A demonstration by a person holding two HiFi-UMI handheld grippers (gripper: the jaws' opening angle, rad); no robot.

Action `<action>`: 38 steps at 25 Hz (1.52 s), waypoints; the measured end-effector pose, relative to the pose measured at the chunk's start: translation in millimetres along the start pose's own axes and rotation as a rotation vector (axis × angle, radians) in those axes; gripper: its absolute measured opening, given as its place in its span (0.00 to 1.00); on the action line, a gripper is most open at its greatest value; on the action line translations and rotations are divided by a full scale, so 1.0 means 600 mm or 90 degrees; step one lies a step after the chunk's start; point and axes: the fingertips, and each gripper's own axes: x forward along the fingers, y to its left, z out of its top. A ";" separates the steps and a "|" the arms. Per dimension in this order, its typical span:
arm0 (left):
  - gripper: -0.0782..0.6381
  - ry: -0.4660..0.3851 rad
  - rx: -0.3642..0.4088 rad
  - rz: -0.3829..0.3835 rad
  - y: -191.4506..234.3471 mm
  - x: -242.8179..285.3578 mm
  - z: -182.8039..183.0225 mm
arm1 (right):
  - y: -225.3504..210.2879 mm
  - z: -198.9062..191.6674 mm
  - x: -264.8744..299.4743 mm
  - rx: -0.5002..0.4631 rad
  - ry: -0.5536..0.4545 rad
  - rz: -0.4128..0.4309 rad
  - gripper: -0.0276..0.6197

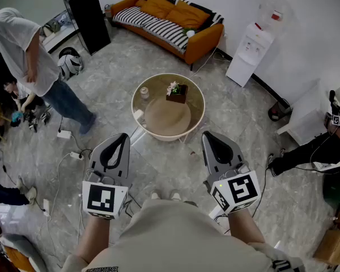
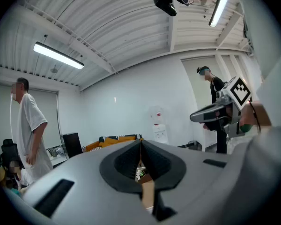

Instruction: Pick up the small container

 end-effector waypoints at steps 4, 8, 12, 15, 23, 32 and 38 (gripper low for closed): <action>0.12 0.002 -0.006 0.002 -0.007 0.008 0.002 | -0.012 -0.001 -0.003 -0.006 -0.003 -0.002 0.04; 0.12 0.005 -0.011 0.004 -0.019 0.012 0.001 | -0.020 -0.004 -0.010 -0.005 -0.005 0.000 0.04; 0.12 0.007 -0.002 0.004 -0.034 0.021 -0.001 | -0.031 -0.012 -0.014 -0.003 -0.007 0.006 0.04; 0.12 0.019 -0.001 0.007 -0.048 0.024 -0.005 | -0.038 -0.017 -0.021 -0.002 -0.007 0.016 0.04; 0.12 0.013 0.010 0.026 -0.080 0.019 -0.004 | -0.048 -0.031 -0.043 -0.006 -0.013 0.035 0.04; 0.12 0.019 0.024 0.032 -0.074 0.040 -0.022 | -0.055 -0.059 -0.029 -0.009 -0.002 0.041 0.04; 0.12 0.019 0.003 0.029 -0.045 0.074 -0.045 | -0.059 -0.074 0.019 -0.013 0.010 0.046 0.04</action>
